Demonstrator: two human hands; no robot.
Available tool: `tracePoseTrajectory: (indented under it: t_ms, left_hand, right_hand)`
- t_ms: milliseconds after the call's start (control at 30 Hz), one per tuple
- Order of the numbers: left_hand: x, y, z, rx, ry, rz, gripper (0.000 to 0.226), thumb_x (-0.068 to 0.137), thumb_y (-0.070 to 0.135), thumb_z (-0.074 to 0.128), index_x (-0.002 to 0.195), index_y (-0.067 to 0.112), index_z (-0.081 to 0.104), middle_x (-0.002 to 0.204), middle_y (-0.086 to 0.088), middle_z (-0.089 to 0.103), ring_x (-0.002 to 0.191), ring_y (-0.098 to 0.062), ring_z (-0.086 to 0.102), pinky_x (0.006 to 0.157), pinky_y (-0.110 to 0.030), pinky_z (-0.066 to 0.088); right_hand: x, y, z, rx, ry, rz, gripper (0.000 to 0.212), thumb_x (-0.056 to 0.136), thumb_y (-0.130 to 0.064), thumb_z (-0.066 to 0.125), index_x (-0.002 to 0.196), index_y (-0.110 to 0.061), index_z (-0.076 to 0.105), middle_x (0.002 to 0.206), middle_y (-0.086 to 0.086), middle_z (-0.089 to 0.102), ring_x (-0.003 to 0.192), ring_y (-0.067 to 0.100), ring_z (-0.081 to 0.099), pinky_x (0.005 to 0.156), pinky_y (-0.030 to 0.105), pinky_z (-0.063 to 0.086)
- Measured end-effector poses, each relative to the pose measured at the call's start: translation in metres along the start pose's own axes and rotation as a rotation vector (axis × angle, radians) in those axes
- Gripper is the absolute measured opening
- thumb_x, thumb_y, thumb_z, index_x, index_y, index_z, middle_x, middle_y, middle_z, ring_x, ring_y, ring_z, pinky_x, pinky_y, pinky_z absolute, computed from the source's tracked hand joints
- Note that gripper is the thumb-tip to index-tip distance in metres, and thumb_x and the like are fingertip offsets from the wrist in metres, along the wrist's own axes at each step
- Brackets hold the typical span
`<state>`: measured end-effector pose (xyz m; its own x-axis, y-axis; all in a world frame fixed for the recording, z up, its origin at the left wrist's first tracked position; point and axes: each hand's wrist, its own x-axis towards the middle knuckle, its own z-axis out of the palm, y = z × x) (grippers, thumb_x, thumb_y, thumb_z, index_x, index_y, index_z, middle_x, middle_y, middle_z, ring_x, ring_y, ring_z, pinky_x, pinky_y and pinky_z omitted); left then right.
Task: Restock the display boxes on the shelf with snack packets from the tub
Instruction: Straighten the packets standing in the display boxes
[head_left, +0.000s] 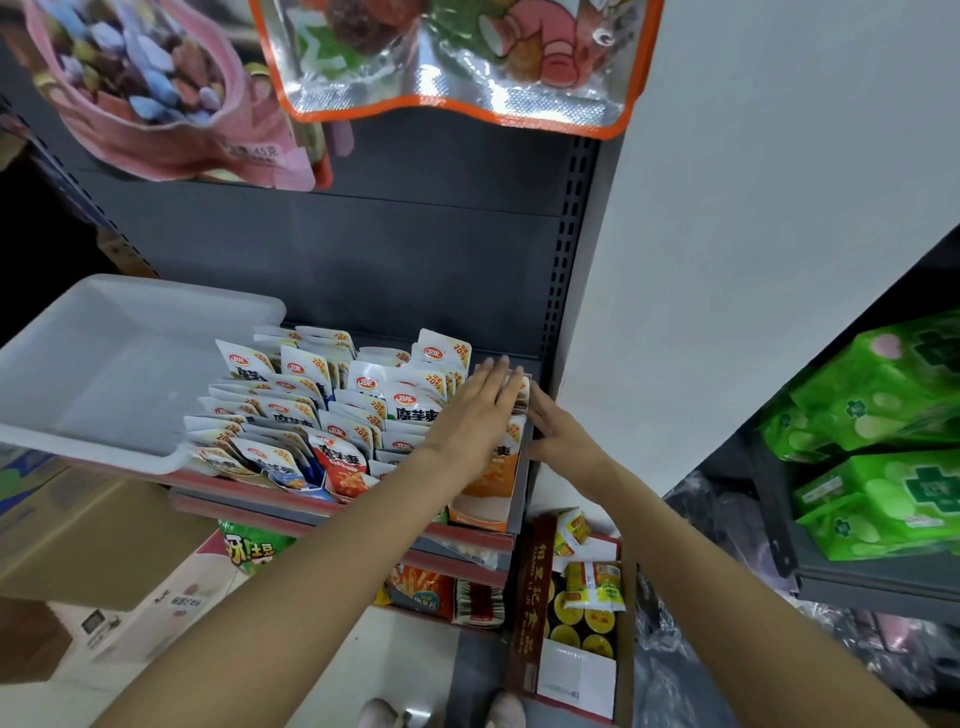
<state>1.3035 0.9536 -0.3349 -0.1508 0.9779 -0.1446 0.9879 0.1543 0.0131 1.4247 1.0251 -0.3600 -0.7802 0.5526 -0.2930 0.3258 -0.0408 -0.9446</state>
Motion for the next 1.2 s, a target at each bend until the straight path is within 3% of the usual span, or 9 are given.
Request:
tracePoseTrajectory:
  t_ms: [67, 200, 367, 433, 667, 800, 900, 1067, 1200]
  left_hand:
    - [0.011, 0.000, -0.008, -0.018, -0.059, -0.012, 0.102, 0.080, -0.004, 0.064, 0.149, 0.011, -0.009, 0.158, -0.010, -0.012, 0.145, -0.025, -0.011, 0.120, -0.035, 0.004]
    - [0.023, -0.001, -0.019, 0.133, -0.110, -0.007, 0.094, 0.085, -0.001, 0.059, 0.148, 0.005, -0.011, 0.157, -0.015, -0.014, 0.145, -0.027, -0.011, 0.119, -0.037, 0.001]
    - [0.012, 0.002, -0.015, 0.227, 0.030, -0.010, 0.083, 0.091, 0.007, 0.053, 0.148, 0.002, -0.007, 0.156, -0.019, 0.005, 0.145, -0.031, 0.008, 0.118, -0.038, 0.010]
    - [0.003, 0.003, -0.011, 0.135, 0.005, 0.001, 0.089, 0.087, -0.001, 0.055, 0.148, 0.003, -0.011, 0.157, -0.018, -0.003, 0.146, -0.030, 0.002, 0.118, -0.036, 0.010]
    - [-0.008, -0.003, -0.013, -0.105, -0.099, 0.022, 0.097, 0.084, -0.011, 0.052, 0.147, 0.010, -0.018, 0.154, -0.007, -0.026, 0.143, -0.020, -0.021, 0.116, -0.032, -0.003]
    - [-0.018, 0.000, -0.017, 0.000, 0.054, 0.044, 0.082, 0.085, -0.008, 0.055, 0.150, 0.007, 0.007, 0.159, -0.010, -0.003, 0.146, -0.023, 0.000, 0.118, -0.034, 0.011]
    - [-0.030, 0.002, -0.016, 0.095, 0.140, 0.034, 0.069, 0.089, -0.002, 0.049, 0.148, 0.004, 0.014, 0.156, -0.014, 0.016, 0.143, -0.026, 0.016, 0.117, -0.035, 0.012]
    - [-0.040, -0.011, -0.018, 0.120, 0.019, 0.117, 0.075, 0.090, -0.007, 0.042, 0.150, 0.008, 0.000, 0.158, -0.013, -0.001, 0.146, -0.022, 0.001, 0.117, -0.031, -0.003]
    - [-0.047, -0.019, -0.016, 0.121, -0.049, 0.197, 0.084, 0.086, -0.014, 0.041, 0.150, 0.010, -0.009, 0.156, -0.014, -0.015, 0.146, -0.022, -0.010, 0.118, -0.033, -0.004]
  right_hand:
    - [-0.001, -0.003, 0.002, -0.015, -0.004, 0.005, 0.094, 0.079, 0.023, 0.050, 0.151, -0.022, 0.010, 0.133, -0.024, 0.032, 0.126, -0.006, 0.035, 0.100, 0.019, 0.042]
    - [-0.003, -0.006, 0.005, -0.012, 0.001, 0.004, 0.093, 0.080, 0.022, 0.052, 0.150, -0.021, 0.008, 0.113, -0.032, 0.034, 0.108, -0.009, 0.037, 0.077, 0.004, 0.045]
    - [0.001, -0.003, 0.008, -0.052, 0.064, 0.000, 0.087, 0.082, 0.015, 0.056, 0.149, -0.021, 0.013, 0.120, -0.019, 0.040, 0.112, -0.001, 0.039, 0.074, 0.001, 0.043]
    - [0.002, -0.001, 0.009, -0.087, 0.082, -0.002, 0.088, 0.082, 0.013, 0.057, 0.149, -0.022, 0.013, 0.124, -0.015, 0.040, 0.114, 0.001, 0.039, 0.075, 0.000, 0.041]
    - [0.006, 0.003, 0.013, -0.120, 0.093, 0.008, 0.097, 0.078, 0.013, 0.061, 0.151, -0.019, 0.006, 0.136, -0.005, 0.042, 0.120, 0.005, 0.038, 0.103, 0.027, 0.038]
    - [0.008, 0.007, 0.013, -0.103, 0.166, 0.016, 0.090, 0.077, 0.012, 0.062, 0.148, -0.023, 0.020, 0.129, -0.002, 0.052, 0.117, 0.014, 0.048, 0.099, 0.033, 0.045]
    - [0.008, 0.011, 0.016, -0.111, 0.245, 0.009, 0.092, 0.079, 0.008, 0.065, 0.150, -0.025, 0.015, 0.130, -0.003, 0.054, 0.119, 0.017, 0.052, 0.100, 0.041, 0.047]
    - [0.006, 0.010, 0.015, -0.099, 0.219, -0.046, 0.090, 0.083, 0.007, 0.059, 0.151, -0.025, 0.010, 0.137, -0.006, 0.048, 0.123, 0.015, 0.050, 0.101, 0.042, 0.046]
    - [0.008, -0.003, 0.005, 0.115, 0.190, -0.017, 0.073, 0.092, 0.002, 0.049, 0.151, -0.023, 0.014, 0.142, 0.001, 0.045, 0.129, 0.017, 0.046, 0.102, 0.032, 0.044]
